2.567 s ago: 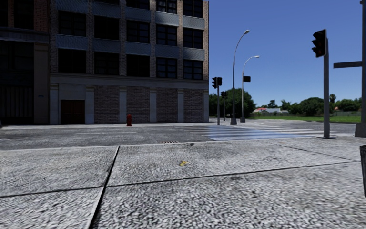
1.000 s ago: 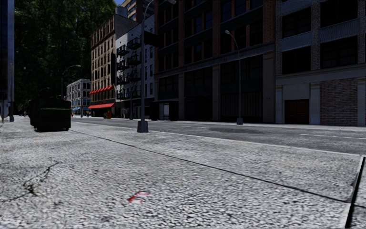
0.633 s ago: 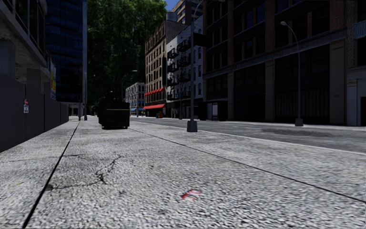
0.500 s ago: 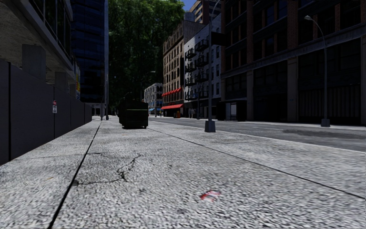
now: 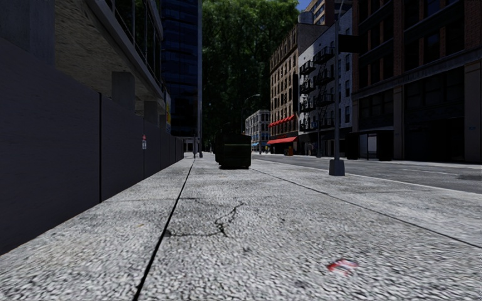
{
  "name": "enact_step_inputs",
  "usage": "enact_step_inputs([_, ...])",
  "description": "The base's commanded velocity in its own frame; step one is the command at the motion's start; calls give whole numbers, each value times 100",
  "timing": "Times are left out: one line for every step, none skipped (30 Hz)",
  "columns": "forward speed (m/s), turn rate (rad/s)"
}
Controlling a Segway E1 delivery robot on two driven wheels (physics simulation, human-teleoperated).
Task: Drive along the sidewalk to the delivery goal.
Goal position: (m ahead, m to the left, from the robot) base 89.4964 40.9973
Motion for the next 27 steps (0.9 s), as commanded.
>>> enact_step_inputs([200,0])
enact_step_inputs([200,0])
enact_step_inputs([200,0])
enact_step_inputs([200,0])
enact_step_inputs([200,0])
enact_step_inputs([200,0])
enact_step_inputs([200,0])
enact_step_inputs([200,0])
enact_step_inputs([200,0])
enact_step_inputs([200,0])
enact_step_inputs([200,0])
enact_step_inputs([200,0])
enact_step_inputs([200,0])
enact_step_inputs([200,0])
enact_step_inputs([200,0])
enact_step_inputs([200,0])
enact_step_inputs([200,10])
enact_step_inputs([200,55])
enact_step_inputs([200,55])
enact_step_inputs([200,82])
enact_step_inputs([200,101])
enact_step_inputs([200,109])
enact_step_inputs([200,112])
enact_step_inputs([200,108])
enact_step_inputs([200,108])
enact_step_inputs([200,34])
enact_step_inputs([200,14])
